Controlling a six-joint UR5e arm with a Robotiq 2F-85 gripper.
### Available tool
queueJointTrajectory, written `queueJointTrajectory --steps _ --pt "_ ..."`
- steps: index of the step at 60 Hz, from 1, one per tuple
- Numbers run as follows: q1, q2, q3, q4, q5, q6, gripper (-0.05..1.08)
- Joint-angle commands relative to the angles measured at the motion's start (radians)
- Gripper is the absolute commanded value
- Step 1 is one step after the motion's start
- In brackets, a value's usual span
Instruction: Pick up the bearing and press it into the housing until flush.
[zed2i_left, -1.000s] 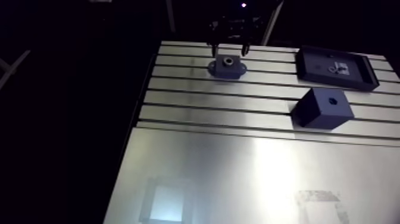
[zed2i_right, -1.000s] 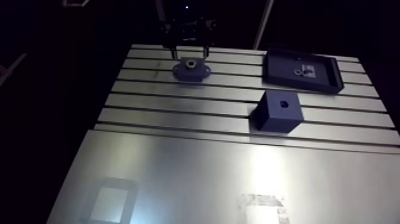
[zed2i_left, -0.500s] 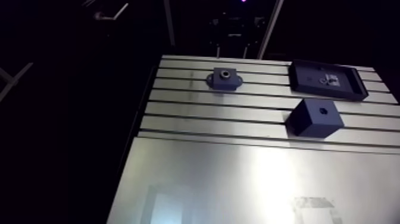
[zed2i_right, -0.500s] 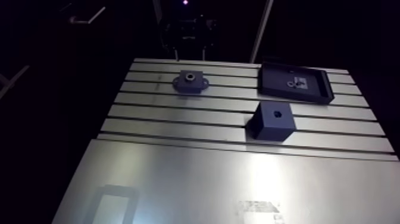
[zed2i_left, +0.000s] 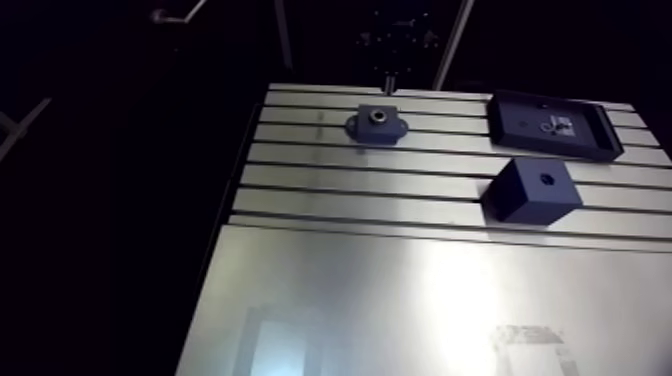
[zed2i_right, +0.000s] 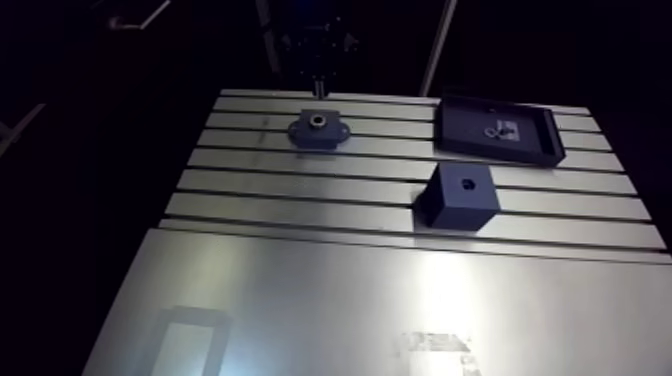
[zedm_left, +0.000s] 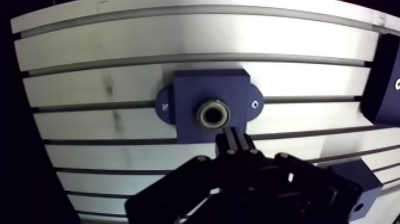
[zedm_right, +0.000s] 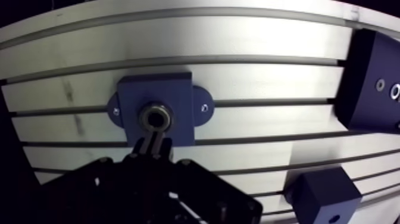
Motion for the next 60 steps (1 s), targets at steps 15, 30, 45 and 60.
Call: queueJointTrajectory --steps 15,30,45,60 --pt "0.008 0.033 0.006 -0.028 0.002 -0.007 1.08" --pt "0.011 0.047 0.011 -0.04 0.005 -0.012 1.08" --pt "0.013 0.053 0.013 -0.061 0.01 -0.018 1.08" --pt "0.013 0.057 0.014 -0.061 0.01 -0.027 1.08"
